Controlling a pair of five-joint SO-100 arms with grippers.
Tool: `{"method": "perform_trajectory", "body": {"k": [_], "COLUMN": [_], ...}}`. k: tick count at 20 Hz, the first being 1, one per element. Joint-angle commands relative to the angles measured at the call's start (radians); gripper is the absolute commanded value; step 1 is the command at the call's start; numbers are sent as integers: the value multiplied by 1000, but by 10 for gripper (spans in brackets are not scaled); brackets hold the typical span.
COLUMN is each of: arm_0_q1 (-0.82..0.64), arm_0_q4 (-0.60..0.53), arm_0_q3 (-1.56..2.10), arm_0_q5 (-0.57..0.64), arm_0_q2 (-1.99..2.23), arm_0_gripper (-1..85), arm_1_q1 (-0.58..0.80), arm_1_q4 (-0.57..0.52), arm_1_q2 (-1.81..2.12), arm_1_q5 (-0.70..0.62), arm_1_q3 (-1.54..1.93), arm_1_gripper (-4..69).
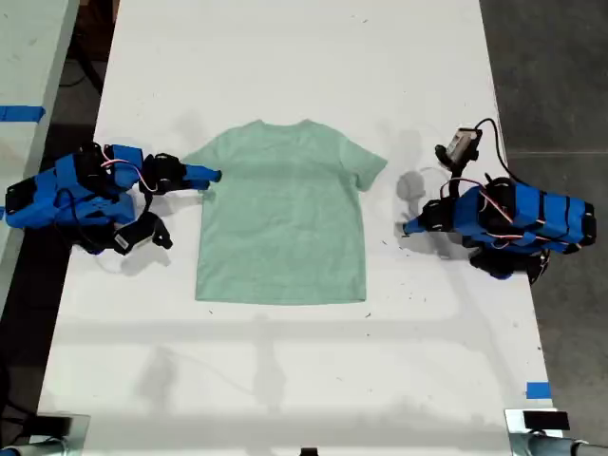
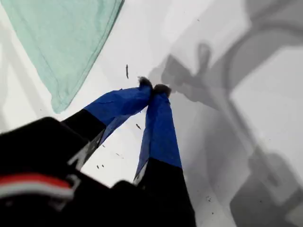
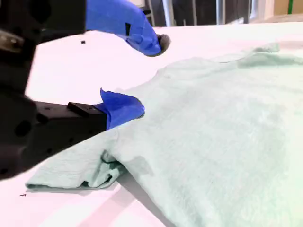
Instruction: Fold t shirt
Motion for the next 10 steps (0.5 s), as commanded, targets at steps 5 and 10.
{"method": "perform_trajectory", "body": {"k": [5,10], "arm_0_q1": [8,8], "arm_0_q4": [2,2], "arm_0_q3": [35,35], "arm_0_q5": [-6,-8], "arm_0_q2": [8,8], "arm_0_gripper": [-3,-3], "arm_1_q1": [-8,-11], "arm_1_q4": [-29,-29], "arm_1_q2": [8,8], "arm_1_q5": [-23,-20], "arm_1_q3": [41,41], "arm_1_gripper": [15,15]}}
